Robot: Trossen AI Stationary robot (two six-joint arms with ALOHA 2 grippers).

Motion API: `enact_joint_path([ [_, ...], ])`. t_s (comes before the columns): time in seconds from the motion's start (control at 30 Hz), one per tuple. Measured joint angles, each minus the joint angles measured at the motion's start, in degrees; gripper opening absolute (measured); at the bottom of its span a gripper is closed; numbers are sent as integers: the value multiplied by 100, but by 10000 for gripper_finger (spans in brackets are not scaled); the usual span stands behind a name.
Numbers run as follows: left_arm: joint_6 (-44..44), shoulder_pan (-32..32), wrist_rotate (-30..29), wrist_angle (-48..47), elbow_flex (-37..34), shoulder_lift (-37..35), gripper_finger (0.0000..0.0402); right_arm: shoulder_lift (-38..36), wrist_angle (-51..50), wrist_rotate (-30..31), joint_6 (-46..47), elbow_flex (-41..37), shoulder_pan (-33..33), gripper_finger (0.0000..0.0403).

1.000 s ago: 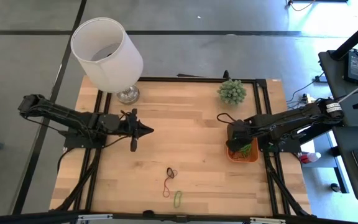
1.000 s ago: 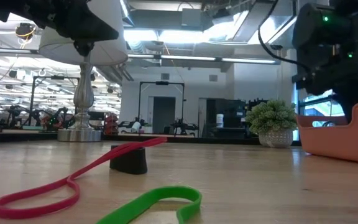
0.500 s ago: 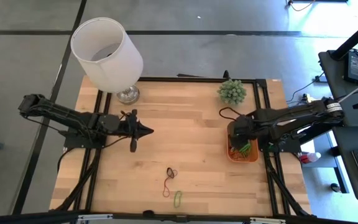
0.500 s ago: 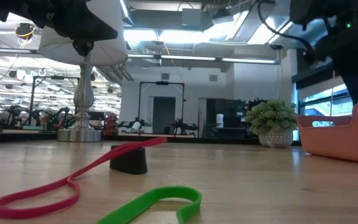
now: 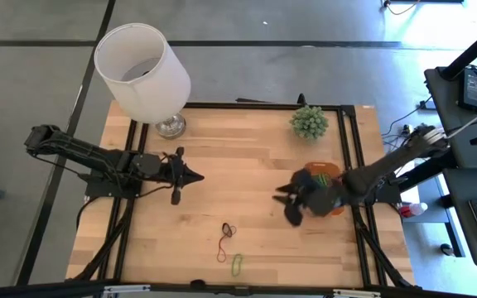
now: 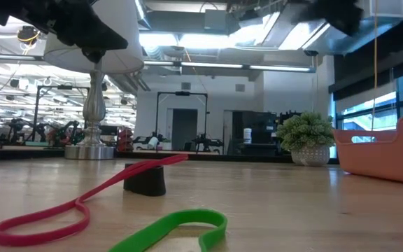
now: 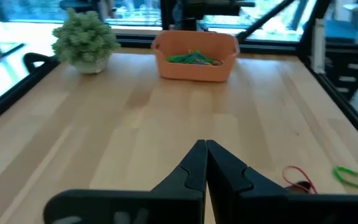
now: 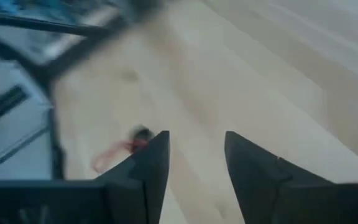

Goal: Pick and place rubber bands into bin
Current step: Put the red rubber band into the orange bin

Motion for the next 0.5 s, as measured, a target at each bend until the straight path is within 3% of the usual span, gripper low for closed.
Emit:
enact_joint_path([
  [0.13, 168, -2, 301, -20, 0, -2, 2, 888, 1698, 51, -1436, 1, 102, 150],
  [0.2, 181, -2, 390, -19, 0, -2, 2, 1411, 2096, 42, -1617, 131, 47, 150],
  [0.3, 181, -2, 427, -19, 0, -2, 2, 2221, 1879, -296, -1363, 667, -131, 150],
  [0.5, 181, -2, 427, -47, 0, -2, 2, 3688, 379, -1279, -554, 2075, -429, 149],
])
